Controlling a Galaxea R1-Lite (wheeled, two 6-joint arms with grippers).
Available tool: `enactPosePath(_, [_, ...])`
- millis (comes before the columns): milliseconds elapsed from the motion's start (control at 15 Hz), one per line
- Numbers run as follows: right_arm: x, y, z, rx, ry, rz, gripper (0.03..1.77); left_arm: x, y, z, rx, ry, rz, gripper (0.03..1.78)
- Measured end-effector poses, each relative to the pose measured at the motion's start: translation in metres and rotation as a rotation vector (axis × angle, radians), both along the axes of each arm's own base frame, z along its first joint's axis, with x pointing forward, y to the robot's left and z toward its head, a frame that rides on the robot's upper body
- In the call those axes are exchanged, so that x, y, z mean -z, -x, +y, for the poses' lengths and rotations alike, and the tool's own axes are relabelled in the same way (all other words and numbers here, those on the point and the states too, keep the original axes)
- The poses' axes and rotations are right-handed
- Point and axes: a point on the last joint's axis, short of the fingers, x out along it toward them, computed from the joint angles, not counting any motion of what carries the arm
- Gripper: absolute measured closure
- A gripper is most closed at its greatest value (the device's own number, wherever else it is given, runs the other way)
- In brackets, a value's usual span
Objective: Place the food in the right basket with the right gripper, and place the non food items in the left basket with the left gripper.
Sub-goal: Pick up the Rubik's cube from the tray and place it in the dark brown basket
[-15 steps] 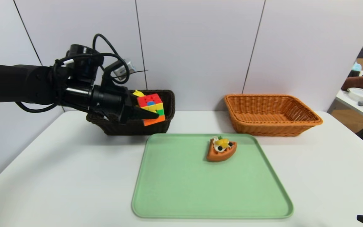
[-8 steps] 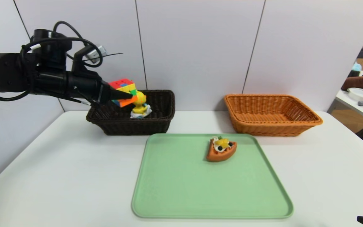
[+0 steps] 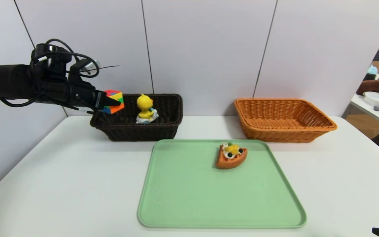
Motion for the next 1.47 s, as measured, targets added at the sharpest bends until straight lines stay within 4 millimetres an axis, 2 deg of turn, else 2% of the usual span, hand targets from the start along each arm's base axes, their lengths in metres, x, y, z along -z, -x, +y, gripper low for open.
enactPosePath(333, [0.0, 0.001, 0.0, 0.002, -0.001, -0.007, 0.1, 0.014, -0.02, -0.013, -0.112, 0.018, 0.053, 0.82])
enactPosePath(800, [0.001, 0.002, 0.0, 0.002, -0.001, -0.005, 0.1, 0.036, -0.042, -0.031, -0.128, 0.002, 0.087, 0.82])
enactPosePath(1067, [0.001, 0.002, 0.0, 0.002, -0.001, -0.005, 0.1, 0.05, -0.05, -0.033, -0.122, -0.006, 0.11, 0.82])
enactPosePath(1467, [0.001, 0.002, 0.0, 0.002, -0.001, -0.006, 0.1, 0.058, -0.056, -0.034, -0.123, -0.001, 0.133, 0.82])
